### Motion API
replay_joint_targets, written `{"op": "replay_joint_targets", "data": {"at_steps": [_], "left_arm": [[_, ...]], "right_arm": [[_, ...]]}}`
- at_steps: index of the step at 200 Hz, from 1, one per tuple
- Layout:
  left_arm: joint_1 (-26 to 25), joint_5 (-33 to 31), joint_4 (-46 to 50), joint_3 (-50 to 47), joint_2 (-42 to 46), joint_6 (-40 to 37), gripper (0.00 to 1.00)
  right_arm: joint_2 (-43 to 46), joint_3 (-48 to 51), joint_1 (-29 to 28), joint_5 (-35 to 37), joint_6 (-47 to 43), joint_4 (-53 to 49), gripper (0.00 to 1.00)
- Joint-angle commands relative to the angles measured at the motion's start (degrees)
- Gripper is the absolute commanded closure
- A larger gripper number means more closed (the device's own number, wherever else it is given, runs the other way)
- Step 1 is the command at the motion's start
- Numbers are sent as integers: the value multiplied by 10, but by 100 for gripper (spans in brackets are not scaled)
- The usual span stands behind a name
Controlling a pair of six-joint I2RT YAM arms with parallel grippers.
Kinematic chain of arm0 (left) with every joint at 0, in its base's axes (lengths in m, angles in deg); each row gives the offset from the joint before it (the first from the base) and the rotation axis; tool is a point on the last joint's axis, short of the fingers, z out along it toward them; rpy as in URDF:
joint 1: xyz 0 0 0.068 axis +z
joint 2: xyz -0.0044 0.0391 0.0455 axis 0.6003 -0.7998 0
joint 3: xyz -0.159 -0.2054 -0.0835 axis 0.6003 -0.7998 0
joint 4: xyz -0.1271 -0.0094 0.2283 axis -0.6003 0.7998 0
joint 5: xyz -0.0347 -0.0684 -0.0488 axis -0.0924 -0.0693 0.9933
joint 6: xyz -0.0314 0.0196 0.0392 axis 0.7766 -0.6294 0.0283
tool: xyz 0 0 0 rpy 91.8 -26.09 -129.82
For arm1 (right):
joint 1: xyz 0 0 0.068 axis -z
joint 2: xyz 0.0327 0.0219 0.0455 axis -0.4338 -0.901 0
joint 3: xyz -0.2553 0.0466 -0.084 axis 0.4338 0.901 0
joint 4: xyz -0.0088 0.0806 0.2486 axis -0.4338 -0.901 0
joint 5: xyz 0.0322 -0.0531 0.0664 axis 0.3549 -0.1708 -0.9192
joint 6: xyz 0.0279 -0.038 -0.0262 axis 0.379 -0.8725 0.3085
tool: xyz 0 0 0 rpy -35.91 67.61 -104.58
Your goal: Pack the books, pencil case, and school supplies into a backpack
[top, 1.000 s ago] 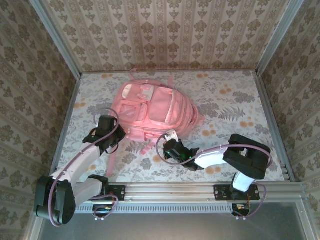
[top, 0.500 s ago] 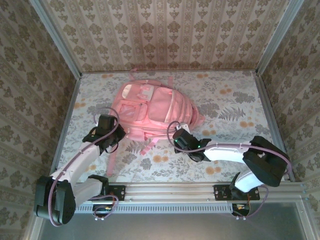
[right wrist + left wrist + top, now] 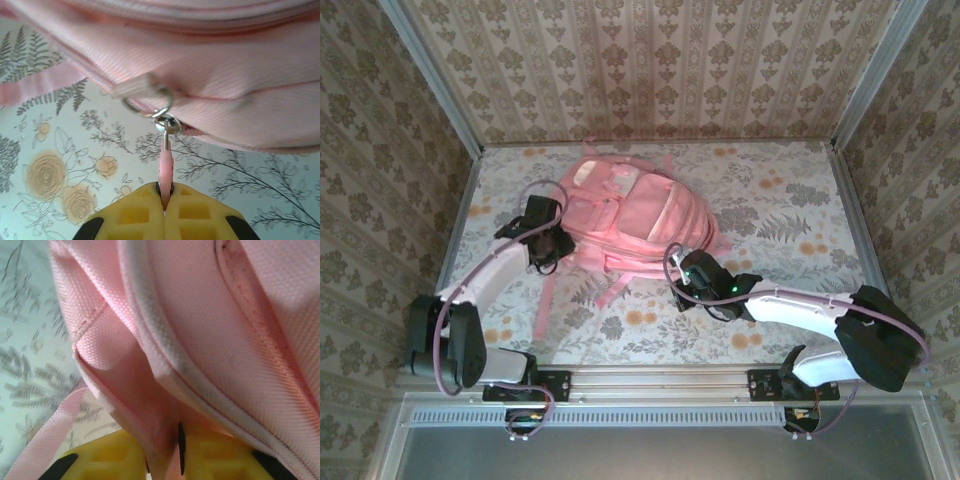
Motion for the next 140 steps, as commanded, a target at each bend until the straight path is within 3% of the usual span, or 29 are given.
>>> {"op": "replay_joint_targets", "data": {"at_steps": [1,41,97,140], "left_arm": [[-7,17,-20,64,-25,-50,68],[7,18,29,117,-23,-37,50],[-1,125,-27,-43,100,105,49],[-23,135,-90,-108,132,175,43]], "right_arm": [[-28,-31,-19,-66,-2,28,100],[-123,-98,-79,-63,41,47,100],[-160,-100,-95,-70,130,136,100],[-156,-99,-96,-76,153,153,100]]}}
